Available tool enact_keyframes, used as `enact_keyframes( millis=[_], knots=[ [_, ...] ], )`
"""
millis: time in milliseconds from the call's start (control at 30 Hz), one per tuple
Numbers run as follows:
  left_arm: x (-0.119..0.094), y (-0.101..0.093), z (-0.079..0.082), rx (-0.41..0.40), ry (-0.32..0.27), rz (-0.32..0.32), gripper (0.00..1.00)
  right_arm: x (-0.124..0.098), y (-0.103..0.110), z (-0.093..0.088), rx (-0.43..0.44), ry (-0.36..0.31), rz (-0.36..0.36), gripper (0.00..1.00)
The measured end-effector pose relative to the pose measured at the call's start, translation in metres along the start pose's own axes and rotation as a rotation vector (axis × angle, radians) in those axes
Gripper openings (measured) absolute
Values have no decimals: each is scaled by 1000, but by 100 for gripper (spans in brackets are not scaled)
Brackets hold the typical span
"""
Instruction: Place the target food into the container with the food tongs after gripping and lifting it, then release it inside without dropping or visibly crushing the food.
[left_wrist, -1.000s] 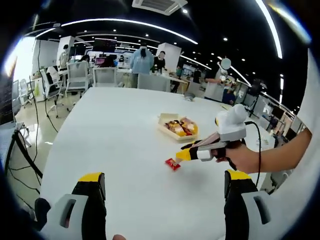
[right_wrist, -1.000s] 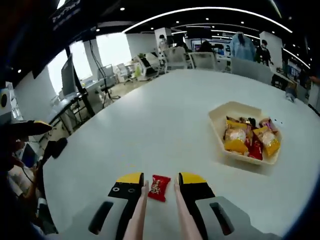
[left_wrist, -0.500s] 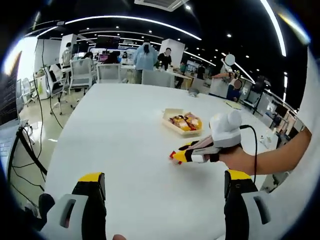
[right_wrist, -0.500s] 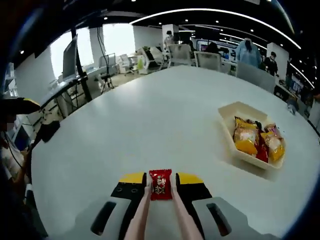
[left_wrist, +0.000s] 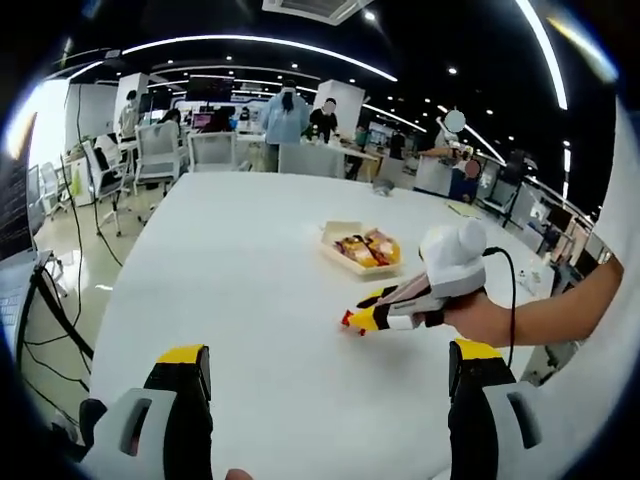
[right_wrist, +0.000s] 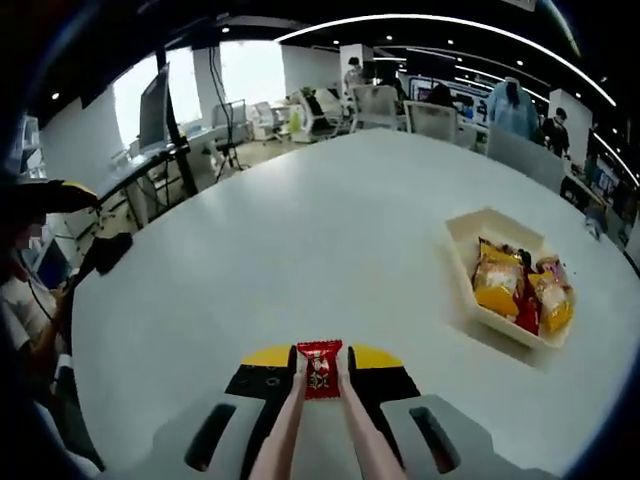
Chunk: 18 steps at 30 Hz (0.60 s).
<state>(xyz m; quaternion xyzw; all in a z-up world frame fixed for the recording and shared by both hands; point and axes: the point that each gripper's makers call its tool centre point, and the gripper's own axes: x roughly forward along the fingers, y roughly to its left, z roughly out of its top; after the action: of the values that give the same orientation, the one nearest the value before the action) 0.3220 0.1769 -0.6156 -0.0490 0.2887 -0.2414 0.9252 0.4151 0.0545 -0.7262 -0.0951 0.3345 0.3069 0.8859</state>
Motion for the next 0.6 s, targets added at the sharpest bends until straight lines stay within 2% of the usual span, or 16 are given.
enact_keyframes(
  millis=[200,267,300,400,433,500,600],
  knots=[
    [15,-16,8,42,4,-62,99,-36,-23,7,31,-62,-59,20],
    [21,-21,11,58,5,-85,99,-48,-30,4,25,-55,-80,20],
    [24,-27,15,69,-1,-105,99,-62,-36,6,49,-79,-90,20],
    [34,-38,23,96,-5,-143,99,-84,-50,6,71,-106,-137,20],
    [35,-40,24,99,-6,-148,99,-88,-52,6,78,-110,-141,20],
    [43,-49,29,113,-11,-181,99,-110,-65,3,120,-124,-176,20],
    [50,-59,33,131,-7,-212,99,-131,-77,-1,132,-134,-220,20]
  ],
)
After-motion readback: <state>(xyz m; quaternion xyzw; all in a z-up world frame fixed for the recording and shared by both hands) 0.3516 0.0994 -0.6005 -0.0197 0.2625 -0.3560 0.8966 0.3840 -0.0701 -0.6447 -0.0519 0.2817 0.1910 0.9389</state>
